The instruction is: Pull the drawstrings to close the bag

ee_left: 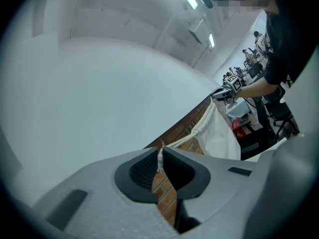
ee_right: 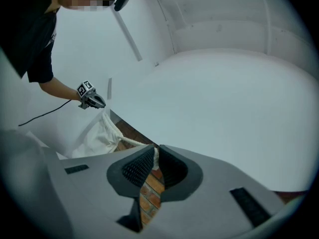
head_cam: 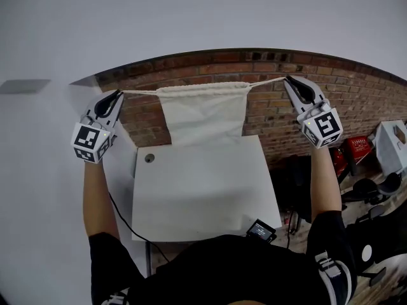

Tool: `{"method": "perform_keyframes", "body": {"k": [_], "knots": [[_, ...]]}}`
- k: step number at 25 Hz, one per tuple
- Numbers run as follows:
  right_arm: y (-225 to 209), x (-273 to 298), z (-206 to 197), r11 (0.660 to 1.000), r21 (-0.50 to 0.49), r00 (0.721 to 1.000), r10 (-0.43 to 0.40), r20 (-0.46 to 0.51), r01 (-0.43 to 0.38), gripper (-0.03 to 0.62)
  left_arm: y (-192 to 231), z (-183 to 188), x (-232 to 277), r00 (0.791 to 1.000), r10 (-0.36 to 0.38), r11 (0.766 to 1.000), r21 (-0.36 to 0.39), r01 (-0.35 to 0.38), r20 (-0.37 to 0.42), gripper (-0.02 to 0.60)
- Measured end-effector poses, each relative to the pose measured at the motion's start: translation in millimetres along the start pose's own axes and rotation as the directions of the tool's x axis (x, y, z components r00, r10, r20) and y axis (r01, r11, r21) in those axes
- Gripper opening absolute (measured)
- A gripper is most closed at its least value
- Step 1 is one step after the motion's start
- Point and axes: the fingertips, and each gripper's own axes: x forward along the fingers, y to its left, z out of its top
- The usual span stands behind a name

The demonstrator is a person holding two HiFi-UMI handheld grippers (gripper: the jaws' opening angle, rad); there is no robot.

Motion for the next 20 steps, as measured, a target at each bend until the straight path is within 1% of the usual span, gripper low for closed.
{"method": "perform_keyframes", "body": {"k": [4, 8, 11, 15, 20], "knots": [[-4, -1, 4, 0.998, 0.057, 0.999, -0.001, 0.04, -0.001, 0.035, 5, 5, 0, 1.0, 0.022, 1.0, 0.005, -0.022, 0.022, 0.041], [-7, -5, 1, 0.996, 0.087, 0.999, -0.009, 0.044, 0.005, 0.034, 7, 3, -1, 0.998, 0.044, 0.999, -0.001, -0.044, 0.039, 0.041], [-8, -8, 0, 0.996, 0.088, 0.999, -0.03, 0.039, 0.026, 0.035, 7, 0, -5, 0.998, 0.051, 0.999, -0.008, -0.051, 0.042, 0.041], [-13, -13, 2, 0.994, 0.059, 0.995, -0.09, 0.046, 0.087, 0.034, 9, -3, -10, 0.997, 0.067, 0.998, -0.003, -0.067, 0.044, 0.041], [-22, -18, 5, 0.991, 0.045, 0.989, -0.13, 0.064, 0.127, 0.034, 21, -1, -15, 0.991, 0.122, 0.992, -0.016, -0.122, 0.052, 0.041]]}}
